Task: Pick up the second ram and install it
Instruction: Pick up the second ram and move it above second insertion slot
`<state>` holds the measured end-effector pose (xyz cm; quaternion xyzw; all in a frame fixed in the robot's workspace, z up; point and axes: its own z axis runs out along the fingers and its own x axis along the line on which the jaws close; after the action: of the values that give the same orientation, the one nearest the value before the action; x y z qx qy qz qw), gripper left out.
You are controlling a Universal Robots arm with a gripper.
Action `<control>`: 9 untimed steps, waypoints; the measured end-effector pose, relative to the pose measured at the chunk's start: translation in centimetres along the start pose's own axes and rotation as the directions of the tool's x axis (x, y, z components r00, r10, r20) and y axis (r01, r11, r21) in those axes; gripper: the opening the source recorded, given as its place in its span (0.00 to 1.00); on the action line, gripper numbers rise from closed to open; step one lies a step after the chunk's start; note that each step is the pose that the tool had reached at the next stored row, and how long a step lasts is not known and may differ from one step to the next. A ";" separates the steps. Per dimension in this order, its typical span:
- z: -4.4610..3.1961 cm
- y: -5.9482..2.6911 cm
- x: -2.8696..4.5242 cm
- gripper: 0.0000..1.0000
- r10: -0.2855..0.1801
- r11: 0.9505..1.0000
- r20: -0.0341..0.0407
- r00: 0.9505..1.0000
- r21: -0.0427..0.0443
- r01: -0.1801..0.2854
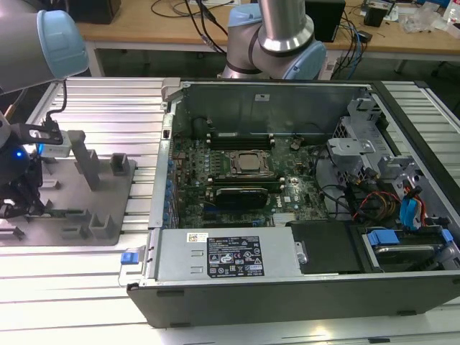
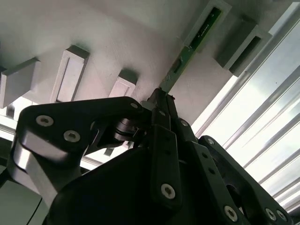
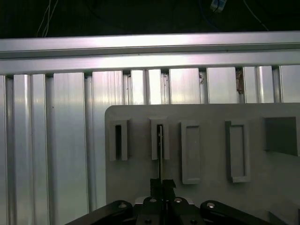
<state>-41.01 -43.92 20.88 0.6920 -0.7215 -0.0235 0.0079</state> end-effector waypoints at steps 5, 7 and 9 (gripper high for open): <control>-0.03 0.00 0.00 0.09 0.000 1.000 0.000 1.000 0.000 0.000; -0.03 0.01 0.01 0.09 -0.015 1.000 -0.001 1.000 -0.001 0.015; -0.03 0.00 0.00 0.09 -0.019 1.000 -0.001 1.000 -0.001 0.019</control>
<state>-41.01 -43.92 20.91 0.6987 -0.7150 -0.0234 0.0082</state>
